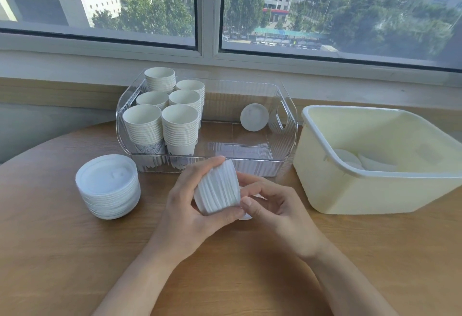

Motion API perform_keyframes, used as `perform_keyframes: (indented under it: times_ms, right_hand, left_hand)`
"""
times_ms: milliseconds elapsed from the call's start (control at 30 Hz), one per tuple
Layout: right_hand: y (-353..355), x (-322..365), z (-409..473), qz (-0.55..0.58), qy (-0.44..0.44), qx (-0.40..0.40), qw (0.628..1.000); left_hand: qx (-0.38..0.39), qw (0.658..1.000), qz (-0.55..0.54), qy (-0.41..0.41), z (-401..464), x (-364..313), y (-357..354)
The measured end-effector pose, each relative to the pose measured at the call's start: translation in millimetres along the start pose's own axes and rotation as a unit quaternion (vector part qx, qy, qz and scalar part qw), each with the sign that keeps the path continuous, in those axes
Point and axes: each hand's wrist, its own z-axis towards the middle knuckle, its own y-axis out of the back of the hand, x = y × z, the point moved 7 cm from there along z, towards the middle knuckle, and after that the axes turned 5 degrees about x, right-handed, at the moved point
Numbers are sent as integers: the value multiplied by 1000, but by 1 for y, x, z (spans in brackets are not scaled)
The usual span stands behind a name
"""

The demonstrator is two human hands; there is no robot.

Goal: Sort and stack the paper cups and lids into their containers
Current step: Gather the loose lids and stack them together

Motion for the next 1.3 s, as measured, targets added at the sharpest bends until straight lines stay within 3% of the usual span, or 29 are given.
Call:
perform_keyframes:
  times_ms: [167, 300, 400, 567, 767, 933, 1300]
  right_hand:
    - [1, 3, 1, 6, -5, -1, 1000]
    - [21, 4, -2, -166, -12, -43, 985]
    - [24, -6, -4, -287, -49, -18, 957]
    - [16, -17, -2, -371, -65, -5, 926]
    - [31, -1, -7, -256, -48, -80, 962]
    - [21, 4, -6, -85, -30, -58, 994]
    - [12, -1, -4, -68, -44, 22, 996]
  left_hand:
    - [-4, 999, 29, -18, 0, -2, 1]
    - [-38, 998, 43, -9, -1, 5, 13]
    - [-63, 997, 44, 1, -1, 11, 23]
    - [-63, 997, 42, 9, 0, 12, 26]
    - [-54, 998, 25, 15, -1, 9, 23]
    - [-16, 1000, 26, 6, -2, 1, 11]
    - [51, 998, 28, -10, -4, -4, -2]
